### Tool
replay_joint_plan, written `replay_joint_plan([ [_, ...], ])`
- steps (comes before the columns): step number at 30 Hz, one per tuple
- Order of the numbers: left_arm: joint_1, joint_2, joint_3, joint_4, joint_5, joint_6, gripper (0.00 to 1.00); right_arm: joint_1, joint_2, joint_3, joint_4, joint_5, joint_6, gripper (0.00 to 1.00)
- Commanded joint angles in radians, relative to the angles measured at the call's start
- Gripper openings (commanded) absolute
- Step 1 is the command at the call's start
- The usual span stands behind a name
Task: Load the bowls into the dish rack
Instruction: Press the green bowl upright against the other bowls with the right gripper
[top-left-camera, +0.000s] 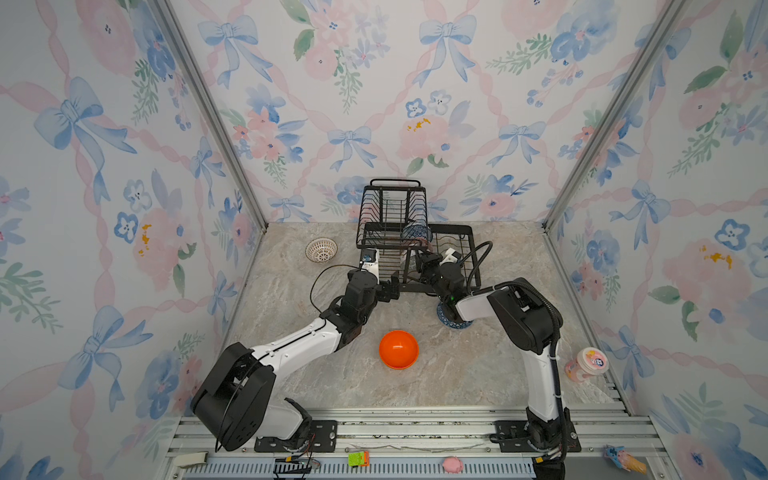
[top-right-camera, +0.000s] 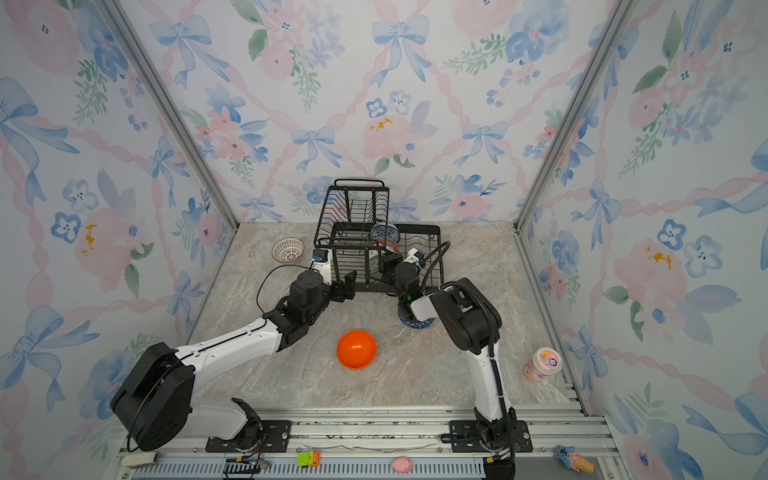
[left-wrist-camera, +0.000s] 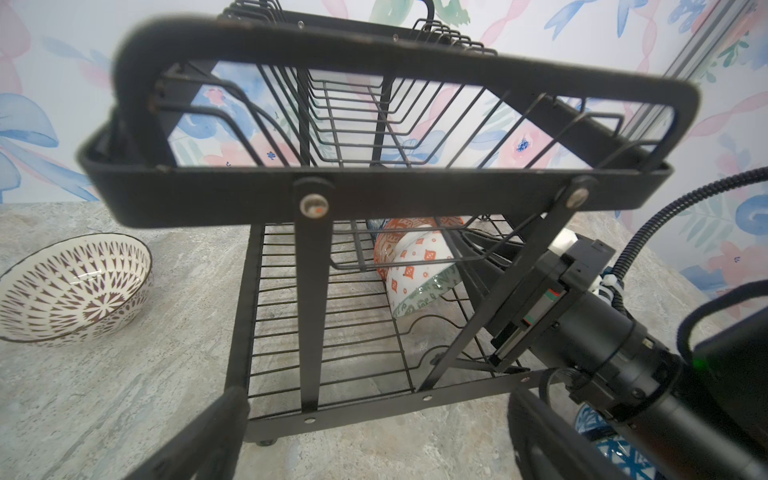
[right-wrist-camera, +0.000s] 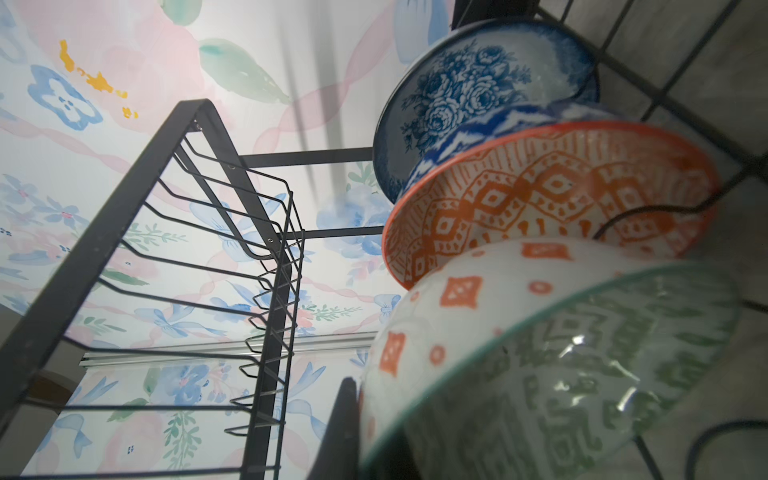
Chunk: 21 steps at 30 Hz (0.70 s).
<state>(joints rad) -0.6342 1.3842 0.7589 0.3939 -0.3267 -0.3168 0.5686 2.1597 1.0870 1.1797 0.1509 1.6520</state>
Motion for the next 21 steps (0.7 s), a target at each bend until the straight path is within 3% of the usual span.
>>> replay_joint_plan([
  [1, 0.008, -0.012, -0.015, 0.0, 0.014, -0.011, 0.98, 0.06, 0.022, -0.045, -0.071, 0.024, 0.066, 0.0],
  [8, 0.008, -0.024, -0.015, 0.001, 0.01, -0.011, 0.98, 0.079, 0.002, -0.061, -0.19, 0.069, 0.143, 0.01],
  [15, 0.008, -0.021, -0.015, 0.001, 0.013, -0.015, 0.98, 0.088, 0.054, -0.047, -0.116, 0.091, 0.189, 0.02],
  [21, 0.009, -0.024, -0.03, 0.0, 0.012, -0.015, 0.98, 0.095, 0.032, -0.061, -0.162, 0.106, 0.186, 0.02],
])
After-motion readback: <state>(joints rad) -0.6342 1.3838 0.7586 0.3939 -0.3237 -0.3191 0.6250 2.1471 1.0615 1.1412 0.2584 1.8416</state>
